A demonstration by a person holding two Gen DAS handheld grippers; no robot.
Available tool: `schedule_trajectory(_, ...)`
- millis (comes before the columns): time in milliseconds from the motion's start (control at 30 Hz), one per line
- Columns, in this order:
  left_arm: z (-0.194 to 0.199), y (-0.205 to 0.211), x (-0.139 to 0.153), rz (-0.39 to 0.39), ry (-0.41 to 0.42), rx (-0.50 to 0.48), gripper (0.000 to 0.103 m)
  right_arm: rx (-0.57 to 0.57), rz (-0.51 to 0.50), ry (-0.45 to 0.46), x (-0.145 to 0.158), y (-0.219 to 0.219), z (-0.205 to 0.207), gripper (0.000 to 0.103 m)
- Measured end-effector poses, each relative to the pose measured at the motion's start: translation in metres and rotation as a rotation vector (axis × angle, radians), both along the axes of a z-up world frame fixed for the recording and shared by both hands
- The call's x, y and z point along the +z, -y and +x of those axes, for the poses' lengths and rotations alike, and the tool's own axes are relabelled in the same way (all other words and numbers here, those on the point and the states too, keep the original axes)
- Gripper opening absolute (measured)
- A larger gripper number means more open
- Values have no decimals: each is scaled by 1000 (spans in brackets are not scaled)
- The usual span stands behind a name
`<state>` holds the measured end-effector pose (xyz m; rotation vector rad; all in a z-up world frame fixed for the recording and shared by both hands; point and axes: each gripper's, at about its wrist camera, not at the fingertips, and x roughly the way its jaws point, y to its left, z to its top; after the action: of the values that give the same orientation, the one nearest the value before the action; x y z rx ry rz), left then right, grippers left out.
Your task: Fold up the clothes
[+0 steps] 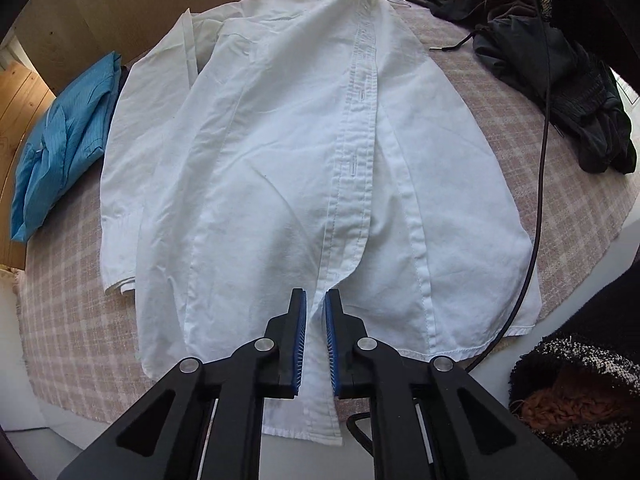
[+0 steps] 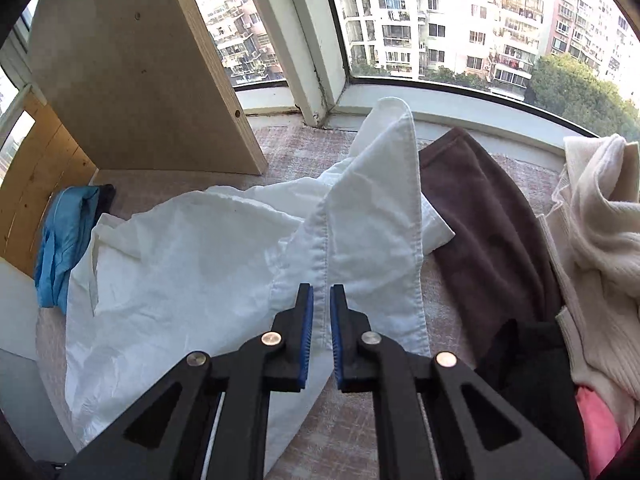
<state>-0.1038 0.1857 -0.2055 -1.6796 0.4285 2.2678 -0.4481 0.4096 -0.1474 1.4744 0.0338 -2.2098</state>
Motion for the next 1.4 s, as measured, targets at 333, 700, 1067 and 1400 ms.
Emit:
schedule_trajectory(333, 16, -14, 2, -15, -3, -66, 41, -55, 95, 156, -38, -23, 24, 49)
schedule_trajectory(700, -2, -1, -5, -30, 46, -53, 3, -121, -85, 130, -43, -35, 3, 3)
schedule_trajectory(1067, 4, 26, 23, 3, 20, -48, 5, -154, 0, 55, -11, -51, -19, 47)
schedule_trajectory(1400, 28, 57, 30, 25, 15, 23, 18, 12, 4, 51, -37, -21, -45, 50)
